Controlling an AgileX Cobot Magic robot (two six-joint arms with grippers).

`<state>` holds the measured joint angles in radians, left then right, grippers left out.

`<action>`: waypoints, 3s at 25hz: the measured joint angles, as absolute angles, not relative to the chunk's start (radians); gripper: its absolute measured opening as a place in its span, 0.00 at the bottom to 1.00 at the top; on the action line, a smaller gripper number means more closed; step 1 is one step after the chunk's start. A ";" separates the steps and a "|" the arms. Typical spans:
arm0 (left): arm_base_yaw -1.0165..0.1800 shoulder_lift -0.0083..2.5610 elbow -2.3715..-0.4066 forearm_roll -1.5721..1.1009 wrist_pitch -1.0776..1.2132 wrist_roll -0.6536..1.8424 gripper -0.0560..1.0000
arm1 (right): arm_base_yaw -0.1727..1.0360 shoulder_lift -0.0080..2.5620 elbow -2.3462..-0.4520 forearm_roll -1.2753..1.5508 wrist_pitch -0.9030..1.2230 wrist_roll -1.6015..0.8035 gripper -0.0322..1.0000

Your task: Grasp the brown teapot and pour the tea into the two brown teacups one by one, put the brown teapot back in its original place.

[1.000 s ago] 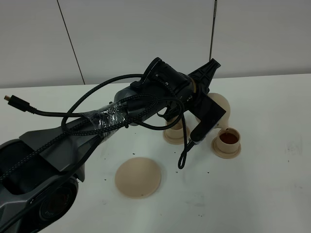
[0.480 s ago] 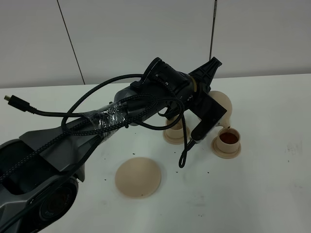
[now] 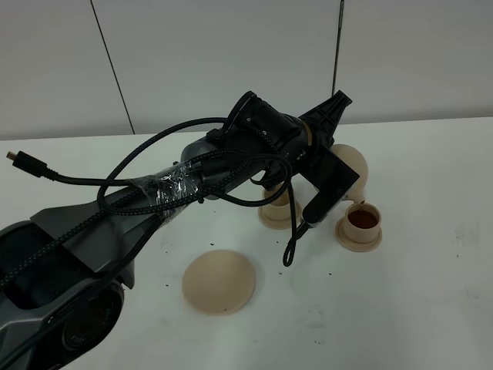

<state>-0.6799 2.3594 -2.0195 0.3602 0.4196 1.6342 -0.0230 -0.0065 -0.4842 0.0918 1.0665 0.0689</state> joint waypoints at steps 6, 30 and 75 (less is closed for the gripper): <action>-0.680 2.359 -2.019 0.353 0.419 1.635 0.21 | -0.023 -0.007 -0.484 0.092 1.066 0.069 0.26; -0.681 2.359 -2.019 0.334 0.419 1.635 0.21 | -0.023 -0.007 -0.484 0.092 1.066 0.069 0.26; -0.681 2.352 -2.019 0.308 0.504 1.140 0.21 | -0.023 -0.007 -0.484 0.092 1.066 0.069 0.26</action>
